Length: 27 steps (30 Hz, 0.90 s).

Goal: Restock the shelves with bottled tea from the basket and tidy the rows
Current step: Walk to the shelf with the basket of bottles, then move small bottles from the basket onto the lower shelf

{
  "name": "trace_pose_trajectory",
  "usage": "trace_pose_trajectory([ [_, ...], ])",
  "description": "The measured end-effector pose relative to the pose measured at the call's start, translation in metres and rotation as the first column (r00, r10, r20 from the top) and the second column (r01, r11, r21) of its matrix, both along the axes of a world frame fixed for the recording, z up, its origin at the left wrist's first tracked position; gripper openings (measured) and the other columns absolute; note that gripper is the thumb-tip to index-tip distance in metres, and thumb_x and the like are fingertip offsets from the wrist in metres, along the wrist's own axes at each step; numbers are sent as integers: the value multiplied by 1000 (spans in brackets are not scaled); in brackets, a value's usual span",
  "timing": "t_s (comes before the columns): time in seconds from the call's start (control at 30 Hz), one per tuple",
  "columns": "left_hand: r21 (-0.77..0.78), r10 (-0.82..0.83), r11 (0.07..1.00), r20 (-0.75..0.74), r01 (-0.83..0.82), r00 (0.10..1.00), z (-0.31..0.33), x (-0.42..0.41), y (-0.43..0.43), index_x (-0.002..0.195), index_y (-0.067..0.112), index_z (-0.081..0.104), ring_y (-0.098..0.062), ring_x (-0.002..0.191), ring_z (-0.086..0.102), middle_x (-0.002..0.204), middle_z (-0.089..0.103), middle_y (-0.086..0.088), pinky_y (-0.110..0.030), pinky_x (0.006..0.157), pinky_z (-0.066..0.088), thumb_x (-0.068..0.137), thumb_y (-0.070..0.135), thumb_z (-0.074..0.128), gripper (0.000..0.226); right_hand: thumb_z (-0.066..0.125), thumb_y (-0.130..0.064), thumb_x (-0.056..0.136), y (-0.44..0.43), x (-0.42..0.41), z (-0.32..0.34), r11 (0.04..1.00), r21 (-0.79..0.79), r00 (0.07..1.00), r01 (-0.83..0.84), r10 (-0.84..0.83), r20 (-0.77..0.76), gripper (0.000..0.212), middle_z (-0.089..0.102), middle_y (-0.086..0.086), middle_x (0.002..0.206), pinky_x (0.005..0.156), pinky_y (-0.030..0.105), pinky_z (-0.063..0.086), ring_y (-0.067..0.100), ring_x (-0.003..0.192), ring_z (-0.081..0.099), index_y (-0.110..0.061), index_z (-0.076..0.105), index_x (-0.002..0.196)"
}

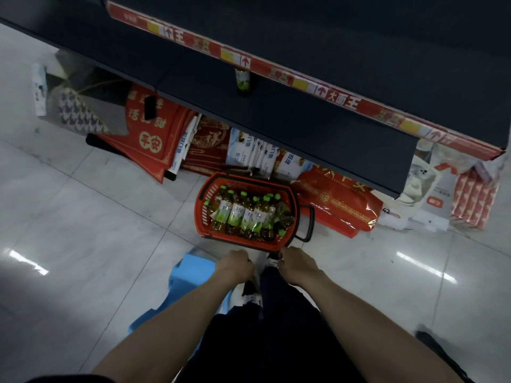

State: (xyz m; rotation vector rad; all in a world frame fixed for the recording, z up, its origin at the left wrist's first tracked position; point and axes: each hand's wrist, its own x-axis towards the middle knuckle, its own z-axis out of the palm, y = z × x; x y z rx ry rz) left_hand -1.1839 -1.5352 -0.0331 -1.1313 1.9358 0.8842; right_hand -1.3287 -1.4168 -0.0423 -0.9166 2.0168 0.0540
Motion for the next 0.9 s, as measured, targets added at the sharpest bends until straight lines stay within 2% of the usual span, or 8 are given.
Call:
trace_pose_trajectory([
  [0.13, -2, 34, 999, -18, -34, 999, -1, -35, -31, 88, 16, 50, -29, 91, 62, 99, 62, -12, -37, 79, 54, 82, 27, 35, 20, 45, -22, 102, -33, -31, 3, 999, -37, 1000, -2, 2, 1, 27, 65, 14, 125, 82, 36, 46, 36, 113, 64, -12, 61, 120],
  [0.3, -39, 46, 998, -57, -48, 997, 24, -76, -63, 96, 14, 66, -26, 95, 68, 104, 69, -7, -40, 85, 59, 97, 26, 43, 26, 47, -20, 101, -67, -63, 9, 996, -80, 999, 26, -22, 45, 24, 69, 13, 117, 78, 34, 49, 34, 107, 67, -9, 65, 113],
  [0.4, -67, 47, 996, -86, -53, 995, 39, -92, -78, 85, 18, 55, -26, 92, 68, 98, 65, -4, -35, 74, 54, 95, 29, 40, 21, 48, -17, 99, -81, -73, 7, 997, -66, 997, 47, -42, 67, 25, 69, 12, 118, 76, 34, 50, 33, 107, 68, -8, 67, 113],
  [0.47, -99, 46, 994, -83, -54, 996, 51, -99, -87, 98, 19, 57, -28, 100, 66, 106, 65, -5, -35, 73, 49, 95, 30, 41, 20, 48, -17, 100, -91, -78, 8, 999, -45, 997, 20, -17, 78, 27, 69, 14, 123, 79, 37, 52, 33, 112, 67, -8, 66, 118],
  [0.57, -139, 2, 990, -67, -11, 998, 59, -105, -100, 112, 15, 63, -28, 106, 65, 118, 67, -7, -33, 75, 47, 99, 26, 45, 25, 49, -23, 104, -107, -81, 14, 998, -65, 996, -5, 10, 84, 31, 66, 15, 128, 94, 41, 51, 37, 120, 63, -8, 65, 127],
  [0.67, -153, -13, 988, -38, 7, 999, 62, -108, -113, 102, 16, 62, -26, 98, 64, 112, 68, -6, -32, 70, 44, 97, 25, 45, 19, 50, -21, 102, -122, -81, 12, 997, -75, 996, 23, -16, 92, 28, 67, 13, 128, 86, 37, 51, 32, 115, 65, -10, 65, 123],
  [0.73, -165, -21, 986, -28, 16, 999, 64, -111, -126, 104, 15, 63, -24, 92, 61, 109, 66, -5, -33, 69, 43, 98, 23, 44, 22, 51, -20, 99, -133, -83, 13, 995, -84, 994, 50, -41, 103, 25, 68, 11, 126, 88, 37, 55, 29, 112, 66, -14, 65, 119],
  [0.9, -172, -92, 981, -19, 87, 996, 59, -117, -160, 111, 9, 67, -27, 97, 65, 110, 69, -8, -32, 72, 47, 99, 20, 43, 29, 51, -17, 96, -162, -84, 14, 995, -63, 993, 78, -71, 98, 24, 69, 11, 116, 82, 37, 55, 29, 105, 68, -12, 68, 113],
])
